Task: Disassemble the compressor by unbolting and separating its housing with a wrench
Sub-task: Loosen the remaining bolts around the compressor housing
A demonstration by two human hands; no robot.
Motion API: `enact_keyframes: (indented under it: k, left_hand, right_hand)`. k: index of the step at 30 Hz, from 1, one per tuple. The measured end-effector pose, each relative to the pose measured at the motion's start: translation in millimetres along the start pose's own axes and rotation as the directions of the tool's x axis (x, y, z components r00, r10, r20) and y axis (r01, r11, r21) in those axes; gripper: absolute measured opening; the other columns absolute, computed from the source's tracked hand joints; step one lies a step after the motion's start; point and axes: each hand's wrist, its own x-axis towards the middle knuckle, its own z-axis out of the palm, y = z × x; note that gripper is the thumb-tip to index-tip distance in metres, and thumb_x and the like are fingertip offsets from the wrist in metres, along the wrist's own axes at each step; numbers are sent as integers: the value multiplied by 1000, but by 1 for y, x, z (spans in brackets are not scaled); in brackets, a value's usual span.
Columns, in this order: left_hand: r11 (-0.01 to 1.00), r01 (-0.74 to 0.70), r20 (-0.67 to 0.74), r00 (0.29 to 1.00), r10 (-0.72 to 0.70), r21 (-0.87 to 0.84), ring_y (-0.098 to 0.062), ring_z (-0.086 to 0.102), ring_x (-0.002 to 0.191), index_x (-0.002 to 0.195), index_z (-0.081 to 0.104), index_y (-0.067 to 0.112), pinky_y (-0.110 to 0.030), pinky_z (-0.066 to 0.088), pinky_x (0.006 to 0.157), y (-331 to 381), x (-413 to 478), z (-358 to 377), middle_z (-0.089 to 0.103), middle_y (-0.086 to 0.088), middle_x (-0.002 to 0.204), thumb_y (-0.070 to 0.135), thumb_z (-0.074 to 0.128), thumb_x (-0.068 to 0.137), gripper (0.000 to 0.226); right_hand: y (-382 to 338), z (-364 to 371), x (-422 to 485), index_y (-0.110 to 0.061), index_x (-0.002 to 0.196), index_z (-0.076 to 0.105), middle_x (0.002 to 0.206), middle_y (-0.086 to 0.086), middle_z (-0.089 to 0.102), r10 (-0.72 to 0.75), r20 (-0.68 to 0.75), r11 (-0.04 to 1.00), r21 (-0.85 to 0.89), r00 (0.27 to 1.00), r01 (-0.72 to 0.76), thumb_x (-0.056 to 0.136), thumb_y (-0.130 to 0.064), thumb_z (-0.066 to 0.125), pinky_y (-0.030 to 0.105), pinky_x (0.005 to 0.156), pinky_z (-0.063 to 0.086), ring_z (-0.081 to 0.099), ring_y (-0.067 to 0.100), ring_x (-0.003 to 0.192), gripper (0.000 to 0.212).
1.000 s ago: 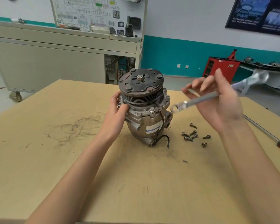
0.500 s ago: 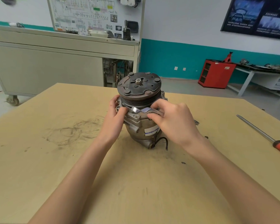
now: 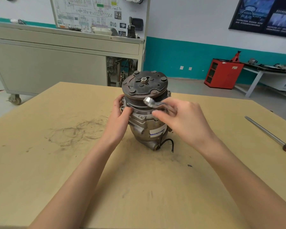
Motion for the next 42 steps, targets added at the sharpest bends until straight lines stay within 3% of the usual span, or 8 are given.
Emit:
enact_keyframes:
  k: [5, 12, 15, 18, 24, 27, 33, 42]
  left_hand:
    - [1000, -5, 4, 1000, 5, -5, -8, 51, 116, 147, 25, 29, -30, 42, 97, 0, 0, 0, 44, 10, 135, 26, 39, 100, 50]
    - [1000, -12, 2, 1000, 12, -22, 8, 49, 106, 144, 29, 29, -18, 43, 88, 0, 0, 0, 46, 13, 130, 22, 39, 100, 47]
    - [1000, -10, 10, 1000, 10, -26, 11, 49, 103, 143, 30, 30, -13, 41, 82, -1, 1, -1, 47, 22, 120, 22, 39, 100, 45]
    - [1000, -14, 2, 1000, 14, -23, 11, 51, 102, 141, 31, 32, -17, 42, 83, -2, 1, -1, 47, 31, 113, 21, 39, 100, 43]
    - [1000, -10, -5, 1000, 10, -24, -6, 54, 112, 144, 29, 29, -27, 45, 93, -3, 2, 0, 49, 9, 132, 22, 40, 100, 46]
    - [1000, -18, 4, 1000, 18, -26, 6, 51, 106, 146, 28, 28, -18, 44, 87, -1, 1, 0, 46, 13, 130, 22, 40, 100, 48]
    - [999, -6, 1, 1000, 6, -32, -14, 52, 118, 146, 27, 28, -26, 45, 93, 0, 2, 0, 48, 2, 140, 23, 40, 100, 48]
    - [999, -22, -4, 1000, 22, -23, 6, 51, 105, 145, 28, 28, -27, 42, 94, -2, 2, 0, 48, 25, 117, 21, 40, 99, 48]
  right_hand:
    - [-6, -28, -11, -33, 82, 39, 53, -13, 52, 66, 53, 998, -18, 996, -66, 81, -66, 15, 18, 49, 32, 47, 1, 55, 41]
    - [6, -37, -22, -24, 87, 61, 77, -12, 55, 84, 60, 946, -319, 995, -61, 95, -41, 40, 23, 60, 35, 49, 6, 70, 28]
    - [5, -38, -23, -19, 77, 59, 56, -9, 47, 161, -81, 965, 223, 984, -139, 95, -28, 48, 15, 46, 28, 39, 5, 48, 23]
    - [-2, -49, -20, -16, 86, 50, 61, -2, 60, 251, -82, 652, 751, 964, -106, 98, -18, 42, 21, 47, 44, 51, 11, 49, 15]
    - [-1, -44, 1, -13, 86, 57, 47, -5, 36, 413, 9, 225, 968, 911, -112, 100, -20, 40, 17, 38, 22, 23, 5, 40, 23]
    - [5, -36, -2, -11, 78, 61, 48, -6, 38, 432, 75, 128, 981, 899, -143, 99, -22, 41, 16, 39, 27, 28, 5, 42, 31]
    - [18, 12, -50, -13, 78, 55, 56, -7, 41, 496, 35, 426, 861, 868, -278, 101, -19, 39, 25, 56, 28, 34, 6, 52, 29]
    - [34, 2, -77, -20, 77, 74, 79, -5, 64, 299, 59, 885, 358, 953, -299, 85, -39, 55, 10, 59, 39, 54, 2, 65, 28]
